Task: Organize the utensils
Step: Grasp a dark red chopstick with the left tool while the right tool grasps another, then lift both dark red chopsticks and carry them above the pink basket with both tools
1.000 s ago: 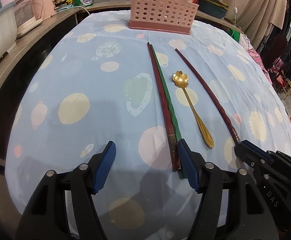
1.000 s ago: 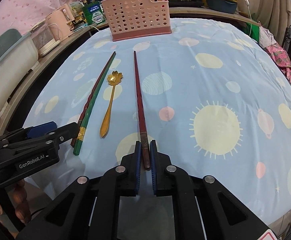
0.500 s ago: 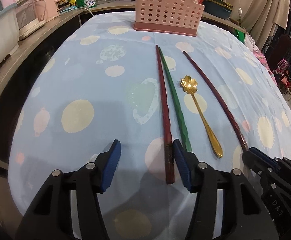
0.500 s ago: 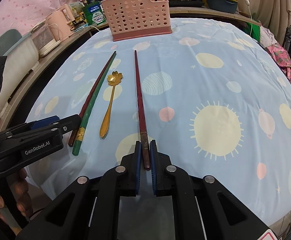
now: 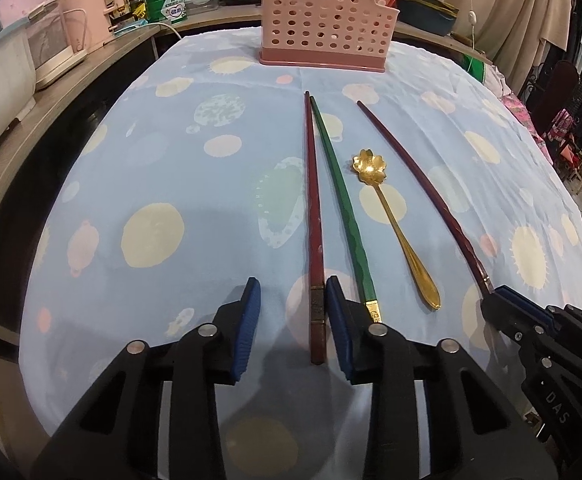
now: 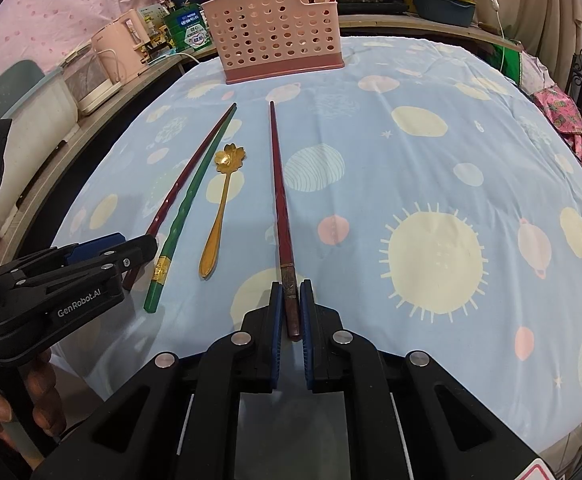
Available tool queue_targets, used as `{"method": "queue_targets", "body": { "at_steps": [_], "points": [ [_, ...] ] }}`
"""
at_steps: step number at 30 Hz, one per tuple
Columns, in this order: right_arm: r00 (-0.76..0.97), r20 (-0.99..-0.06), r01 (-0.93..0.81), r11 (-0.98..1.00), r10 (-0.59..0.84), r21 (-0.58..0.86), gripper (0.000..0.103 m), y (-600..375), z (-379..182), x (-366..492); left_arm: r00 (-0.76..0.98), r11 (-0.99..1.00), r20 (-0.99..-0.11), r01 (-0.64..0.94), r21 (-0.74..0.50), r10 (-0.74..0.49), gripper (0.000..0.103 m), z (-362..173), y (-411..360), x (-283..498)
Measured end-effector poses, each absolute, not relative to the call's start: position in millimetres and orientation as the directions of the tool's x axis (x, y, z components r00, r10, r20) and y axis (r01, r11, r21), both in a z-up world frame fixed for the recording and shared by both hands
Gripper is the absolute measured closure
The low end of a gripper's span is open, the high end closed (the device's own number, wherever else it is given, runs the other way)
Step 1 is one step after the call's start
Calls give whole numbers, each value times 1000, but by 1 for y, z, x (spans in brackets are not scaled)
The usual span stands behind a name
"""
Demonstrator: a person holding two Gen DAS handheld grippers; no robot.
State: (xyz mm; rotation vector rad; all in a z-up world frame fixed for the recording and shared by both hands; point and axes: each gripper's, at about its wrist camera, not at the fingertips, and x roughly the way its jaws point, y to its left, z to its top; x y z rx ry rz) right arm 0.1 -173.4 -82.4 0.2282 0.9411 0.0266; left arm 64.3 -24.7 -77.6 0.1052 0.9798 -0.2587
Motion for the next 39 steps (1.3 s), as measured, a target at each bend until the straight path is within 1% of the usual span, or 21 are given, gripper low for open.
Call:
{"method": "queue_targets", "body": {
  "at_steps": [4, 5, 13, 22, 29, 34, 39],
  "points": [
    [591, -798, 76, 975, 123, 207, 95, -173, -83, 0, 523, 962, -831, 267, -50, -188, 94, -77, -23, 64],
    [591, -797, 76, 976, 122, 206, 95, -173, -82, 0, 519, 961, -832, 269, -58, -196, 95, -77, -23, 64],
    [600, -790, 76, 974, 125, 212, 96, -174, -77, 0, 510, 959, -829, 266, -101, -229, 96, -70, -16, 60],
    [652, -748, 88, 968, 122, 234, 96, -187, -53, -7, 552, 958, -791, 246, -149, -265, 96, -37, -2, 60],
    [713, -690, 89, 962, 120, 260, 96, -199, -19, -7, 600, 953, -743, 238, -188, -296, 96, -1, 6, 65],
    [759, -639, 91, 951, 126, 296, 96, -212, 8, -2, 642, 950, -703, 249, -189, -308, 96, 27, 6, 76],
    [803, -585, 89, 949, 110, 301, 96, -223, 34, 7, 682, 949, -661, 251, -192, -314, 96, 52, 6, 88]
  ]
}}
